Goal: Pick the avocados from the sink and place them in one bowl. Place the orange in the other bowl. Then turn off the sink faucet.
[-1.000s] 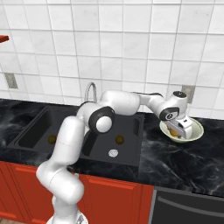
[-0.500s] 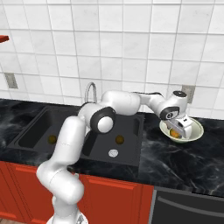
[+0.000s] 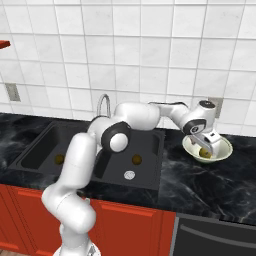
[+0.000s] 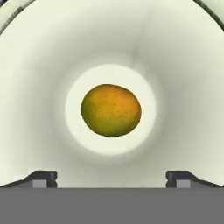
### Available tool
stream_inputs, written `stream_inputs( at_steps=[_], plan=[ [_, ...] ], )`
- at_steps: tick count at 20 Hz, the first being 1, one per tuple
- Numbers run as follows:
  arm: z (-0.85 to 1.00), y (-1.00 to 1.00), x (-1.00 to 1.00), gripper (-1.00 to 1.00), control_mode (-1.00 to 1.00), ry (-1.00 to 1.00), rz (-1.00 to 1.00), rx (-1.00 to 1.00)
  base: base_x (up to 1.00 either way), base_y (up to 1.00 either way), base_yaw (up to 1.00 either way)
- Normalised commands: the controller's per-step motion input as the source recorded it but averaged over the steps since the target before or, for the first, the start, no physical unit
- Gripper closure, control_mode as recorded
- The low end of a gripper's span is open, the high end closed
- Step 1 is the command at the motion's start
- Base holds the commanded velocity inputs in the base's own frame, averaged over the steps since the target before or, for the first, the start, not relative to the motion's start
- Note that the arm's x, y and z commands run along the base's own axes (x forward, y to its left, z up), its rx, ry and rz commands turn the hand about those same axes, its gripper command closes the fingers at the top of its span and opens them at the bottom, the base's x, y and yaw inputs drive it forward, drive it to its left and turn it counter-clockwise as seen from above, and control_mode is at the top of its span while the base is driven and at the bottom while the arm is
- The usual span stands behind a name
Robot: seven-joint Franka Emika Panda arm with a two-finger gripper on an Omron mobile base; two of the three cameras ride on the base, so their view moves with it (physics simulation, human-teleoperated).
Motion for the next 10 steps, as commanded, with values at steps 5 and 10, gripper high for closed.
stream_inputs(
  at_steps=[5, 10],
  plan=[
    [0.6, 0.45, -0.29, -1.0, -1.0, -0.18, 0.0, -0.01, 0.0, 0.0, 0.0],
    [0.6, 0.75, -0.4, -1.0, -1.0, -0.21, 0.0, -0.06, 0.0, 0.0, 0.0]
  ],
)
